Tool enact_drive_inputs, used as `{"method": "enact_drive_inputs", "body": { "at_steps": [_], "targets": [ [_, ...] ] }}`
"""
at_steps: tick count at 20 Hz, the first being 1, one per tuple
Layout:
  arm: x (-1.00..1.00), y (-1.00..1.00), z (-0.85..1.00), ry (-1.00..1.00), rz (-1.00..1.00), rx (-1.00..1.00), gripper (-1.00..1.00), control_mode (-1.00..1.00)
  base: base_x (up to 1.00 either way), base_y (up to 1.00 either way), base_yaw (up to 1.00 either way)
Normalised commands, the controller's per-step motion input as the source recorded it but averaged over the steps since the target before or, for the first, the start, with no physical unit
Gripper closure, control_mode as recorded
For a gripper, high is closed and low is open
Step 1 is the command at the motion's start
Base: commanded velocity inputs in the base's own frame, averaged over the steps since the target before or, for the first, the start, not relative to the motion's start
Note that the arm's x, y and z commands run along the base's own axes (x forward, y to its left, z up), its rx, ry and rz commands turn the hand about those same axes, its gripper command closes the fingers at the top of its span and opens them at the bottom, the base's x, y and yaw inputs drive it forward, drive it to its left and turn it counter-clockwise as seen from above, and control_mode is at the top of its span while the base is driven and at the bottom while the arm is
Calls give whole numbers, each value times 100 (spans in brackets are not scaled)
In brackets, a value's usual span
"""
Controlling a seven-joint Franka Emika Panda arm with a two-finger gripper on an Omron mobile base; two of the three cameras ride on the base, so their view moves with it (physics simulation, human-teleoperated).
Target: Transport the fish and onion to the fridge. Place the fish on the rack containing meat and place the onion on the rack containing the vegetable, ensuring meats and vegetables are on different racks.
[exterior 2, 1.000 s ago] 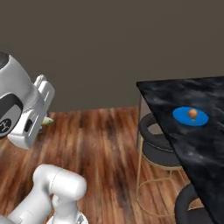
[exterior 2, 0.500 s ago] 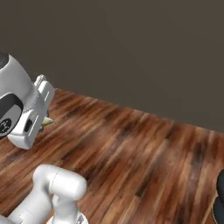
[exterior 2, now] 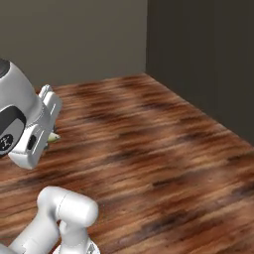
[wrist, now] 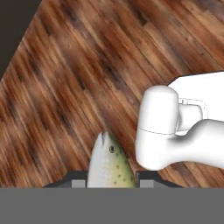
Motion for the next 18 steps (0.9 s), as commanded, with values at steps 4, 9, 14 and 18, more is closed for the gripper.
{"method": "enact_drive_inputs", "body": {
  "at_steps": [4,9,14,18],
  "targets": [
    [0,0,0,0,0,0,100,100,0,-9,100],
    [0,0,0,0,0,0,100,100,0,-11,100],
    [0,0,0,0,0,0,100,100,0,-14,100],
    [0,0,0,0,0,0,100,100,1,-17,100]
  ]
}}
